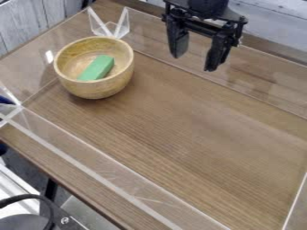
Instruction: Remove the green block from inside the brown bowl and put it on the table
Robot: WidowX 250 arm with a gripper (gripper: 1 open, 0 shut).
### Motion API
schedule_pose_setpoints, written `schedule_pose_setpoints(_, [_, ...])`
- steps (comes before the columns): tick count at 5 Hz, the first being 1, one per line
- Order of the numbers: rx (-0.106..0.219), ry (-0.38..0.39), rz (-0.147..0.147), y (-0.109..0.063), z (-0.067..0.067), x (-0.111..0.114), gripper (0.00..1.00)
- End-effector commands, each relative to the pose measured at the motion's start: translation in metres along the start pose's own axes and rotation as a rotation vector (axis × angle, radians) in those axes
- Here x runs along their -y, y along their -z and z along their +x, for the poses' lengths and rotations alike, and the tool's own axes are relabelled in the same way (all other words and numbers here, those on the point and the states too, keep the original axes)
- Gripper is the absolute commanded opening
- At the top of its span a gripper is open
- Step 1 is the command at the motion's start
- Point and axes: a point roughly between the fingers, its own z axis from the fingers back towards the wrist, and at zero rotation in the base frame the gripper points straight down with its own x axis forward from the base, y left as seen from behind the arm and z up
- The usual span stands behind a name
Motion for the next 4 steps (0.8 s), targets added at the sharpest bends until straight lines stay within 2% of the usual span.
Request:
schedule_pose_setpoints(1, [-0.001,-0.021,0.000,0.004,-0.004,-0.008,1.00])
schedule_pose_setpoints(2, [-0.011,-0.073,-0.019,0.006,-0.025,-0.026,1.00])
schedule_pose_setpoints(3, [-0.006,-0.141,-0.039,0.003,-0.048,-0.061,1.00])
schedule_pose_setpoints(4, [-0.011,-0.172,-0.028,0.002,-0.050,-0.108,1.00])
